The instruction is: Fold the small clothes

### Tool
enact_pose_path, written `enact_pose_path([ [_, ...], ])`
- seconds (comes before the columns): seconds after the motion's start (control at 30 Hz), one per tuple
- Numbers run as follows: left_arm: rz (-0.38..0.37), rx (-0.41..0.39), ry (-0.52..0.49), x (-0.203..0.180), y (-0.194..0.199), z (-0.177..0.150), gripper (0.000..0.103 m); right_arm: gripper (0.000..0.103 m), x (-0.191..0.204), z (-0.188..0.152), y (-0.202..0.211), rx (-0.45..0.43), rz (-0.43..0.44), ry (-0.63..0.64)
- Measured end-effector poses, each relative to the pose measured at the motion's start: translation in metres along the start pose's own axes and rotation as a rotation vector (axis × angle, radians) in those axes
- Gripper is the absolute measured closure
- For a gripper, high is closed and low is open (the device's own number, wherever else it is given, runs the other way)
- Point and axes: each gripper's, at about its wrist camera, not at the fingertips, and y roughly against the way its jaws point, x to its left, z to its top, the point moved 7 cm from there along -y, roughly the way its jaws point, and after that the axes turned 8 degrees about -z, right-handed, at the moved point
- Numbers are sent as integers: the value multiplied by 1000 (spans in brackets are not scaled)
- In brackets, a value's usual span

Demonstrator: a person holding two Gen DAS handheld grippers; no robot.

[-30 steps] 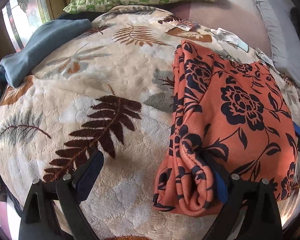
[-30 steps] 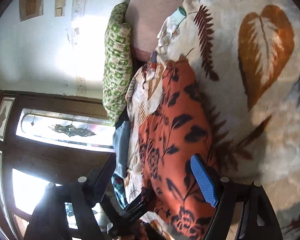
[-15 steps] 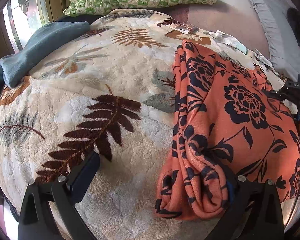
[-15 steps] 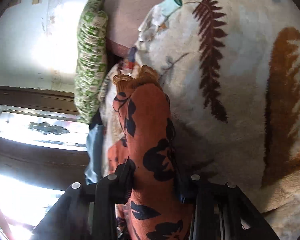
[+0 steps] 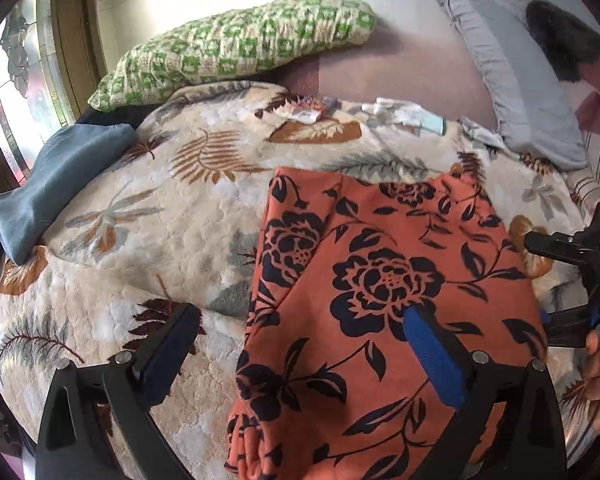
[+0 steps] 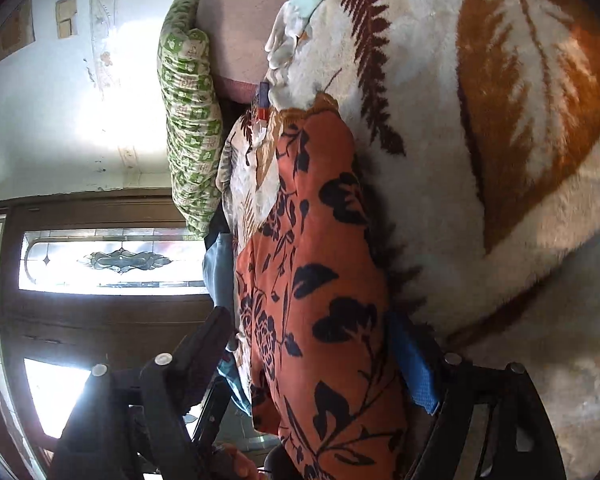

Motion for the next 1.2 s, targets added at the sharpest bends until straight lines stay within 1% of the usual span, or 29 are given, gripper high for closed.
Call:
enact_pose_path([
  [0.03,20,52,-4,2,-15,-5,1,22,-3,-5,-3,11,4,-3],
  [0.07,11,86,10,3,-25,-10,1,24,-10,-8,-8,20,-27,2],
  [0.1,-10,90,41,6,-29,-13,0,44,-16,-11,-16,46,-79,14],
  [0.13,-25,90,65,7,-29,-14,0,55,-19,-13,-20,58,-112,29],
  [0.17,-33,95,71,8,-30,-15,0,59,-16,-15,-17,49,-124,45],
  [0.2,-34,95,67,8,-30,-15,0,62,-9,-16,-13,37,-144,88],
  [0.23,-36,94,61,7,-31,-16,0,64,-2,-18,-10,16,-177,131],
  [0.3,-50,106,81,7,-34,-17,0,64,-2,-19,-14,-10,-239,166],
  [0.33,-57,109,95,8,-35,-17,0,65,-13,-19,-19,-8,-275,163],
  [0.37,-60,109,100,9,-34,-17,0,65,-21,-17,-23,-3,-251,120],
  [0.4,-60,109,97,9,-34,-17,0,64,-20,-17,-20,-5,-228,101],
  [0.47,-58,107,96,8,-34,-17,0,64,-6,-19,-13,-27,-213,140],
  [0.5,-61,108,103,9,-34,-17,0,60,0,-21,-8,-38,-215,156],
  [0.53,-61,110,105,8,-35,-18,0,52,4,-22,-4,-48,-227,167],
  [0.57,-55,106,105,8,-33,-18,0,43,5,-24,0,-53,-232,165],
  [0.6,-52,104,102,8,-33,-18,0,29,4,-27,5,-56,-222,154],
  [0.63,-51,104,102,8,-33,-18,0,27,2,-31,10,-64,-219,144],
  [0.67,-52,104,104,8,-34,-18,0,27,-1,-36,13,-67,-230,139],
  [0.8,-59,109,107,9,-34,-18,0,27,-12,-60,4,-5,-260,159],
  [0.83,-60,109,107,10,-34,-18,0,27,-15,-64,-1,13,-263,158],
  [0.87,-58,109,107,10,-34,-18,0,27,-15,-67,-5,31,-243,156],
  [0.9,-59,109,107,10,-34,-17,0,32,-11,-69,-9,45,-217,172],
  [0.97,-64,109,108,11,-34,-17,0,47,0,-74,-8,26,-263,241],
  [1.0,-64,108,106,11,-34,-17,0,57,4,-76,-5,17,-280,268],
  [1.03,-63,109,105,11,-34,-17,0,60,7,-77,-1,5,-299,283],
  [1.07,-64,110,104,10,-35,-18,0,60,6,-78,0,-1,-316,287],
  [1.13,-63,109,101,9,-35,-18,0,61,-14,-79,-8,17,-372,272],
  [1.17,-62,106,98,10,-34,-18,0,60,-23,-80,-12,34,-359,227],
  [1.2,-63,106,100,10,-34,-18,0,57,-24,-80,-10,29,-329,191],
])
